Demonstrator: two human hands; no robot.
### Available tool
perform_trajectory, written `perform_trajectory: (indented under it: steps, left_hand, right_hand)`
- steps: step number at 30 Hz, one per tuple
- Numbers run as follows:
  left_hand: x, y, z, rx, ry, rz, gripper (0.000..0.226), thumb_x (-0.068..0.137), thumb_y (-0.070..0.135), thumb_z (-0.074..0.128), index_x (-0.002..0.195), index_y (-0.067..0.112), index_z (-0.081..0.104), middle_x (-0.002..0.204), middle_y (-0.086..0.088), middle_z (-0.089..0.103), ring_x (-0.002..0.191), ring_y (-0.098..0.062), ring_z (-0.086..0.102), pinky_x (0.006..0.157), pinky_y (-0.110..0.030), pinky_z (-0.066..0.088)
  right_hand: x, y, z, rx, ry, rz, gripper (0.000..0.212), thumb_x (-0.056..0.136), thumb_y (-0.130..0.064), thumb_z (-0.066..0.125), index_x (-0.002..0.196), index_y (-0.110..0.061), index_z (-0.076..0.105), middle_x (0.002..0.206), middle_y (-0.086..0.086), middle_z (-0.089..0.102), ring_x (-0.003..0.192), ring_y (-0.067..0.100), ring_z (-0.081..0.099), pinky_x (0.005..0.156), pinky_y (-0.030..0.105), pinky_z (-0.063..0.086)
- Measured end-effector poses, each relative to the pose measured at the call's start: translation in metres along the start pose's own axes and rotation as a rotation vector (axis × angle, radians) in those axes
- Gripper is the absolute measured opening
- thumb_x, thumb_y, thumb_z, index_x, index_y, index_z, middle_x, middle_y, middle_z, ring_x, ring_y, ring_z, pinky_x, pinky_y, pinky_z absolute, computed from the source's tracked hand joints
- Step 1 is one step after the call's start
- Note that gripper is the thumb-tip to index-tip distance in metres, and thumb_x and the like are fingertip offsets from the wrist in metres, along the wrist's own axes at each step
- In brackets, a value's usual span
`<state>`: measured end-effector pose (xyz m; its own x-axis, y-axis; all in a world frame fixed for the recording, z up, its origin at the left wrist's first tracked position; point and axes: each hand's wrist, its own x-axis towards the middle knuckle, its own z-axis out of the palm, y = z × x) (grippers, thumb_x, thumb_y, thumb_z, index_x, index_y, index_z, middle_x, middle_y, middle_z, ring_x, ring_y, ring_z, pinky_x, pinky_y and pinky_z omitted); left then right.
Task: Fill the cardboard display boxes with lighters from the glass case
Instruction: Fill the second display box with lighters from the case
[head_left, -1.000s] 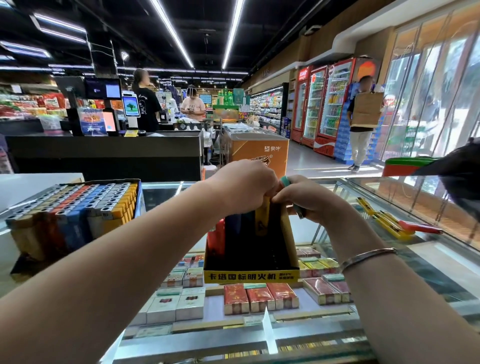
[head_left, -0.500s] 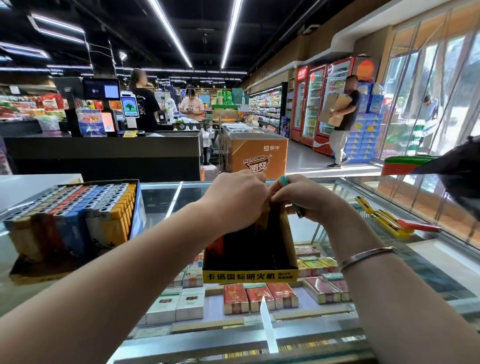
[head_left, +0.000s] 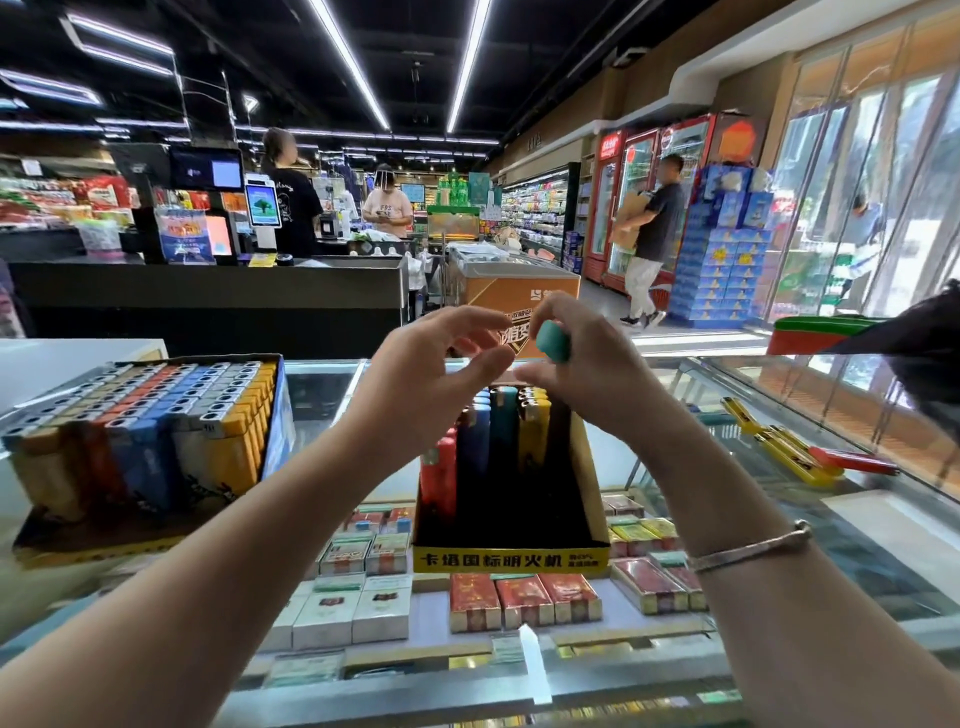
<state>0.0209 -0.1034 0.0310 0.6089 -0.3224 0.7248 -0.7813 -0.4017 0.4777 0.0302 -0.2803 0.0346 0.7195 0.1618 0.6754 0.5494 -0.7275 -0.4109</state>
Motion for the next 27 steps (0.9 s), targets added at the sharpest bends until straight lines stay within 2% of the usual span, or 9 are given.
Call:
perform_trajectory:
  steps: [3, 6, 8, 12, 15, 17, 21, 24, 27]
  left_hand:
    - [-0.005, 0.004, -0.004, -0.013, -0.054, 0.043, 0.030, 0.072, 0.049, 0.061, 0.101, 0.045, 0.054, 0.089, 0.021, 0.062, 0.088, 0.003, 0.060, 0.084, -0.023, 0.050]
    - [-0.007, 0.006, -0.002, -0.042, -0.066, 0.002, 0.031, 0.068, 0.054, 0.063, 0.095, 0.040, 0.057, 0.083, 0.018, 0.064, 0.082, 0.003, 0.062, 0.079, -0.025, 0.052]
    - [-0.006, 0.005, 0.000, -0.098, -0.069, -0.045, 0.026, 0.070, 0.046, 0.068, 0.091, 0.035, 0.058, 0.077, 0.017, 0.065, 0.077, 0.003, 0.062, 0.074, -0.017, 0.051]
    - [-0.003, 0.001, -0.001, -0.253, -0.113, -0.173, 0.017, 0.079, 0.014, 0.070, 0.089, 0.025, 0.061, 0.073, 0.009, 0.068, 0.070, -0.006, 0.065, 0.067, -0.019, 0.053]
    - [-0.001, -0.004, -0.007, -0.264, -0.088, -0.235, 0.019, 0.078, 0.005, 0.069, 0.084, 0.020, 0.058, 0.067, 0.008, 0.066, 0.063, -0.004, 0.061, 0.062, -0.021, 0.053]
    - [-0.001, -0.005, -0.009, -0.225, -0.098, -0.241, 0.018, 0.077, 0.007, 0.070, 0.081, 0.018, 0.056, 0.070, 0.006, 0.063, 0.061, -0.002, 0.059, 0.062, -0.022, 0.053]
    - [-0.004, -0.001, -0.006, -0.079, -0.171, -0.101, 0.021, 0.075, 0.016, 0.072, 0.086, 0.023, 0.056, 0.079, 0.009, 0.062, 0.067, 0.001, 0.057, 0.063, -0.016, 0.049]
    - [-0.003, 0.001, -0.003, -0.107, -0.160, -0.056, 0.019, 0.076, 0.019, 0.072, 0.092, 0.020, 0.062, 0.080, 0.009, 0.065, 0.067, -0.001, 0.056, 0.061, -0.013, 0.044]
    - [0.000, -0.003, -0.005, -0.209, -0.135, -0.163, 0.021, 0.076, 0.012, 0.072, 0.090, 0.023, 0.060, 0.075, 0.016, 0.065, 0.061, 0.001, 0.056, 0.058, -0.018, 0.050]
  right_hand:
    - [-0.002, -0.005, 0.000, 0.009, -0.119, -0.034, 0.049, 0.071, -0.016, 0.079, 0.096, -0.022, 0.038, 0.064, -0.011, 0.046, 0.050, -0.001, 0.041, 0.048, 0.012, 0.033]
    - [-0.004, -0.011, -0.001, -0.017, -0.262, -0.061, 0.052, 0.074, -0.019, 0.076, 0.102, -0.022, 0.033, 0.068, -0.004, 0.051, 0.057, 0.010, 0.046, 0.052, 0.028, 0.041]
    - [-0.005, -0.014, 0.001, -0.016, -0.315, -0.061, 0.052, 0.075, -0.017, 0.074, 0.104, -0.022, 0.031, 0.072, 0.003, 0.056, 0.062, 0.017, 0.049, 0.059, 0.038, 0.045]
    - [-0.004, -0.016, -0.006, 0.166, -0.388, -0.014, 0.051, 0.073, -0.007, 0.075, 0.097, -0.025, 0.034, 0.075, 0.001, 0.053, 0.058, 0.000, 0.047, 0.054, 0.018, 0.043]
    - [-0.002, -0.013, -0.021, 0.315, -0.352, 0.029, 0.041, 0.071, 0.004, 0.073, 0.087, -0.022, 0.045, 0.081, 0.002, 0.053, 0.068, 0.005, 0.057, 0.060, 0.022, 0.053]
    - [-0.002, -0.011, -0.028, 0.425, -0.296, 0.037, 0.032, 0.071, 0.009, 0.071, 0.083, -0.014, 0.052, 0.081, 0.004, 0.058, 0.066, 0.007, 0.060, 0.059, 0.018, 0.051]
    - [-0.003, -0.016, -0.025, 0.606, -0.295, 0.020, 0.028, 0.070, 0.015, 0.067, 0.080, -0.010, 0.061, 0.076, 0.000, 0.063, 0.063, 0.001, 0.062, 0.058, 0.012, 0.049]
    - [-0.003, -0.019, -0.023, 0.660, -0.324, -0.018, 0.024, 0.068, 0.007, 0.070, 0.084, -0.009, 0.062, 0.077, 0.002, 0.064, 0.064, 0.004, 0.062, 0.058, 0.014, 0.050]
    - [0.000, -0.008, -0.027, 0.791, -0.182, 0.071, 0.018, 0.072, -0.010, 0.067, 0.089, -0.009, 0.059, 0.078, 0.005, 0.063, 0.066, 0.011, 0.061, 0.061, 0.023, 0.054]
